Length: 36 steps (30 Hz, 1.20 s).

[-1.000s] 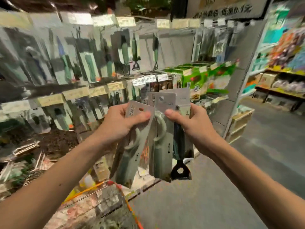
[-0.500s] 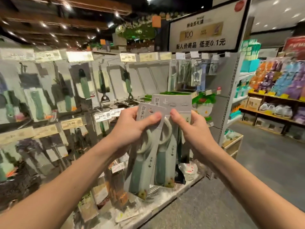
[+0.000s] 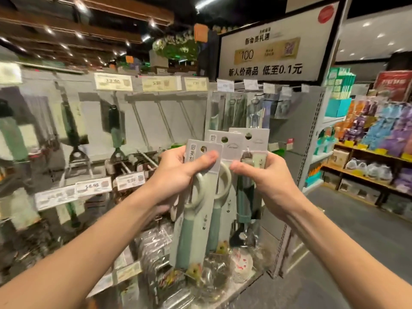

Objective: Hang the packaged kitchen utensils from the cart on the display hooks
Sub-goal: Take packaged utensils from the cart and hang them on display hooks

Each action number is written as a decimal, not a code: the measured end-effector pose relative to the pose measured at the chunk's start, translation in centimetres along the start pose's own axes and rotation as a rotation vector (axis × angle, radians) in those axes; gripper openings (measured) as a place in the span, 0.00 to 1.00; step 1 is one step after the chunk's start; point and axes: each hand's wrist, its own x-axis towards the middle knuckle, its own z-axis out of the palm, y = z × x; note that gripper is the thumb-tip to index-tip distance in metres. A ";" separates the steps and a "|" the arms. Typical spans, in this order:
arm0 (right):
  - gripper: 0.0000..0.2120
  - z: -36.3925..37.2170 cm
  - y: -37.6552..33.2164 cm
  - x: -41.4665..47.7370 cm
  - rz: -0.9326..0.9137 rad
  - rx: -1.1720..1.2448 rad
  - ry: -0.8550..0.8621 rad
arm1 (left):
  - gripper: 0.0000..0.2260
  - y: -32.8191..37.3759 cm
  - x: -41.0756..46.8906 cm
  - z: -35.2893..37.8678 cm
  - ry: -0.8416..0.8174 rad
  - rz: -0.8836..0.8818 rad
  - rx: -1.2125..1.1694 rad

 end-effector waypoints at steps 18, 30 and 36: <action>0.09 -11.8 8.1 21.4 0.036 0.034 0.037 | 0.06 -6.6 20.5 7.1 0.323 0.093 0.144; 0.10 -15.8 11.1 31.5 0.010 0.012 -0.070 | 0.07 -6.2 28.4 9.8 0.718 0.126 0.448; 0.10 -16.1 12.0 34.2 -0.017 -0.009 -0.095 | 0.08 -5.2 30.9 9.7 0.705 0.164 0.638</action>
